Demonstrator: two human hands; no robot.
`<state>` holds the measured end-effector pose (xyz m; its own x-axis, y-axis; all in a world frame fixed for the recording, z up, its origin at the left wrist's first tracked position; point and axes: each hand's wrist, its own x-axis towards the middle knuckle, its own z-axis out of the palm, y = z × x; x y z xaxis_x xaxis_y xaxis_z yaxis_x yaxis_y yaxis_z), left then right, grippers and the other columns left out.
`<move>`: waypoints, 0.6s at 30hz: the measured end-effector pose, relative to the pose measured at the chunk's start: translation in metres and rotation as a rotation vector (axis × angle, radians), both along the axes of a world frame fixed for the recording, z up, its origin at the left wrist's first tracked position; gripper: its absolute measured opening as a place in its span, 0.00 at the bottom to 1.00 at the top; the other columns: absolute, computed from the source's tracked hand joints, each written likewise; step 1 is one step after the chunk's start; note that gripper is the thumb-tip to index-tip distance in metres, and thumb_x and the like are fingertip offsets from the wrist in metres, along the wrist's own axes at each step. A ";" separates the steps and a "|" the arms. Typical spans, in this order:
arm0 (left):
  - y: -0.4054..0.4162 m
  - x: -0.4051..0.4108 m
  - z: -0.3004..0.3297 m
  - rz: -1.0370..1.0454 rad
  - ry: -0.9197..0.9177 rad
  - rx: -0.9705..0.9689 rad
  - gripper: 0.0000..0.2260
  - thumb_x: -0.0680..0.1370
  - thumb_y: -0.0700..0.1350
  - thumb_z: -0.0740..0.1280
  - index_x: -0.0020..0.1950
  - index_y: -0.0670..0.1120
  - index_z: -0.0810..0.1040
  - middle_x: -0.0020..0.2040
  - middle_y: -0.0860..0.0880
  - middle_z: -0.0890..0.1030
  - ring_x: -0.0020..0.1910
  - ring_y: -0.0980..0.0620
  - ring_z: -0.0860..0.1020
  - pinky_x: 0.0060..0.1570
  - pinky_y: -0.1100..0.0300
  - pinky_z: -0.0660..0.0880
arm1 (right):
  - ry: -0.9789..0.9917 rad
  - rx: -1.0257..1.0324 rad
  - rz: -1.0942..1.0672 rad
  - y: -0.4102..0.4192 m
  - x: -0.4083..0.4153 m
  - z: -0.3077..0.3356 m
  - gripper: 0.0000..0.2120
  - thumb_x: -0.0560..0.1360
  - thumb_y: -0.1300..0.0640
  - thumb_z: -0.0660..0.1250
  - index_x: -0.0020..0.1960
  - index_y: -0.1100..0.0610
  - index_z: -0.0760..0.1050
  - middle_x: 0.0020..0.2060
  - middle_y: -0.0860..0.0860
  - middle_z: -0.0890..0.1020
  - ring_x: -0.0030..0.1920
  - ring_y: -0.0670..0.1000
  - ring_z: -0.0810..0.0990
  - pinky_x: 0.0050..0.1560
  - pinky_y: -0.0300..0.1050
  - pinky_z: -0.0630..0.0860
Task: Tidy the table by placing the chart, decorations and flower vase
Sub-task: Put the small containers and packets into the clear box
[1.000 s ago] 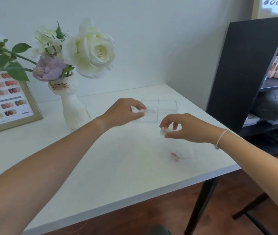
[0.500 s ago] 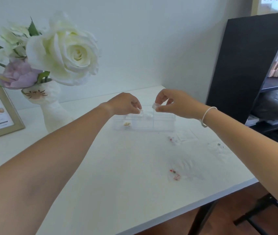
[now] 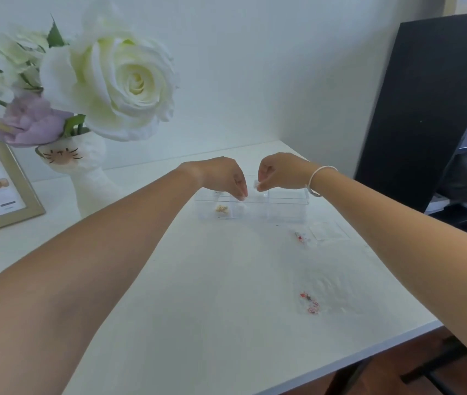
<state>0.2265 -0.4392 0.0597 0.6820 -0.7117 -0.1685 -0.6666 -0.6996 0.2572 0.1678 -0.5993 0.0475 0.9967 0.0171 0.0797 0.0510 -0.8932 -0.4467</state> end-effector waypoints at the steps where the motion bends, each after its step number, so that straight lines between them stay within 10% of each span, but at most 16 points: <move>1: 0.001 0.001 -0.001 -0.002 0.004 -0.013 0.07 0.72 0.48 0.70 0.50 0.52 0.82 0.54 0.54 0.82 0.56 0.54 0.77 0.62 0.54 0.72 | 0.026 -0.026 0.005 0.001 0.001 0.000 0.10 0.69 0.56 0.71 0.47 0.58 0.77 0.42 0.48 0.76 0.45 0.50 0.74 0.47 0.44 0.70; 9: 0.031 0.000 -0.013 0.045 -0.033 -0.310 0.07 0.73 0.51 0.69 0.51 0.56 0.80 0.49 0.60 0.74 0.40 0.68 0.71 0.40 0.72 0.64 | 0.186 -0.177 0.044 0.016 0.004 0.001 0.14 0.70 0.55 0.71 0.52 0.61 0.78 0.46 0.51 0.76 0.48 0.51 0.72 0.51 0.45 0.69; 18: 0.052 -0.029 -0.015 0.061 -0.068 -0.468 0.05 0.73 0.50 0.70 0.48 0.56 0.80 0.51 0.54 0.79 0.42 0.53 0.76 0.42 0.67 0.69 | -0.085 -0.015 0.022 0.000 -0.026 -0.003 0.04 0.72 0.54 0.68 0.45 0.54 0.78 0.44 0.44 0.77 0.48 0.47 0.74 0.45 0.38 0.68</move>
<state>0.1978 -0.3870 0.0450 0.7235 -0.6585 0.2072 -0.6540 -0.5577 0.5112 0.1418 -0.5991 0.0448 0.9858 0.0408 0.1631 0.1077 -0.8980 -0.4266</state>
